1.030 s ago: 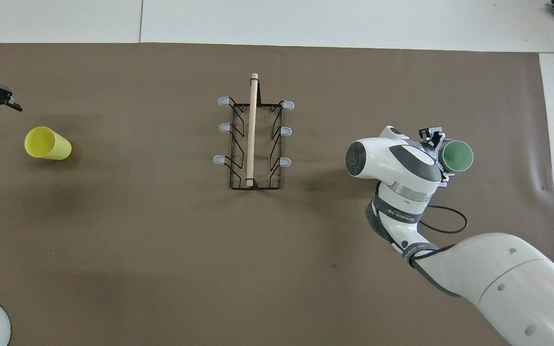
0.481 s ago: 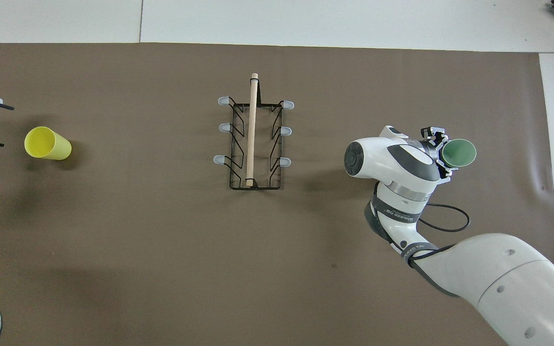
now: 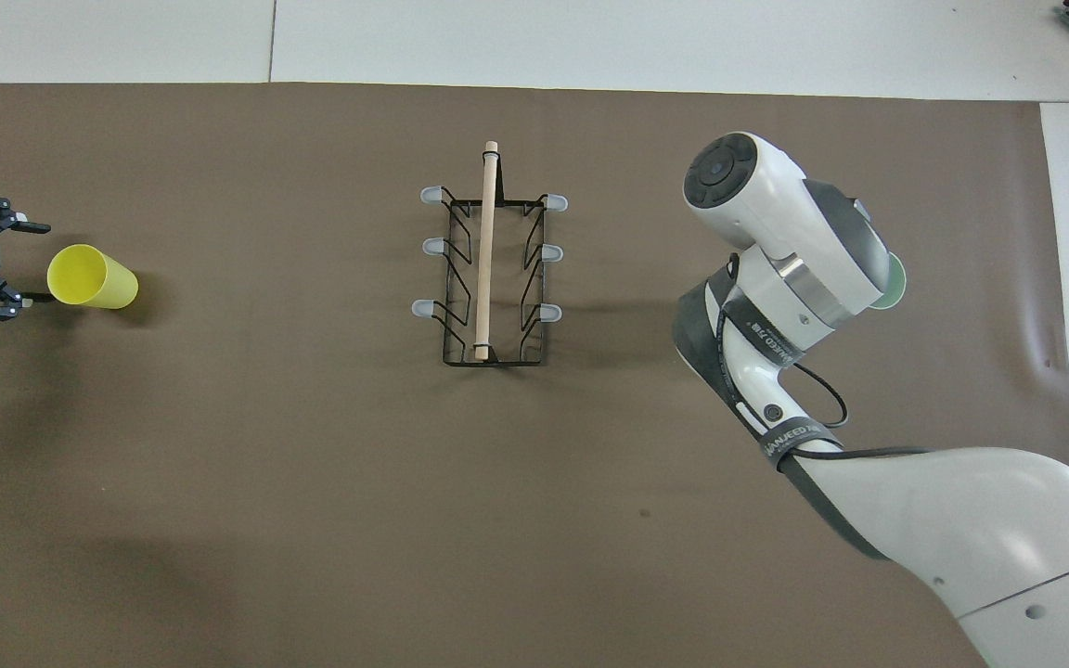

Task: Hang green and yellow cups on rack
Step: 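Lift the green cup with the right gripper while the left gripper grasps the yellow cup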

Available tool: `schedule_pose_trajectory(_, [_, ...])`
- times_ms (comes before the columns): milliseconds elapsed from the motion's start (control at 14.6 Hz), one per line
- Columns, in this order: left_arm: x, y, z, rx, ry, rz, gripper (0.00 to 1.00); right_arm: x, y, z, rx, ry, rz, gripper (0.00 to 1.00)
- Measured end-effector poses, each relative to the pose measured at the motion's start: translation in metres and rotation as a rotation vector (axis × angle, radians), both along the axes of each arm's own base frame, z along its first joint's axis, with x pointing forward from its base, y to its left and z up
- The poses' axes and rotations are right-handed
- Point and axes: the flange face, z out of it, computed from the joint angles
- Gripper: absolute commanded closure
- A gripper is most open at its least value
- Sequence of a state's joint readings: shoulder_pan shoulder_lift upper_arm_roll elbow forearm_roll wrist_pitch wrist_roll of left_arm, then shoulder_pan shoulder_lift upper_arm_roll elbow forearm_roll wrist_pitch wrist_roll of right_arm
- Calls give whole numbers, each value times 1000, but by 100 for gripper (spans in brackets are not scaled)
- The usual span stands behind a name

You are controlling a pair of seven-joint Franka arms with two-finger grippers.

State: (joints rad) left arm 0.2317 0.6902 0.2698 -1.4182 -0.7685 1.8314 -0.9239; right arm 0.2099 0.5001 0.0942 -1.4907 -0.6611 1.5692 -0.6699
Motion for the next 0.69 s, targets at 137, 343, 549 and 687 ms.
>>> schedule_pose_trajectory(137, [-21,-4,-20,-93,-4,108,0,-2,8,28,89,14,-59,100])
schedule_pose_trajectory(343, [-47,-14,-38,-167,20,181,0,-10,26,66,246,-2,-101,100])
schedule_pose_trajectory(549, [-56,-25,-39,-207,20,211,0,-14,36,92,407,-32,-148,100])
schedule_pose_trajectory(687, [-56,-37,-44,-212,15,227,0,-16,34,110,521,-53,-189,100])
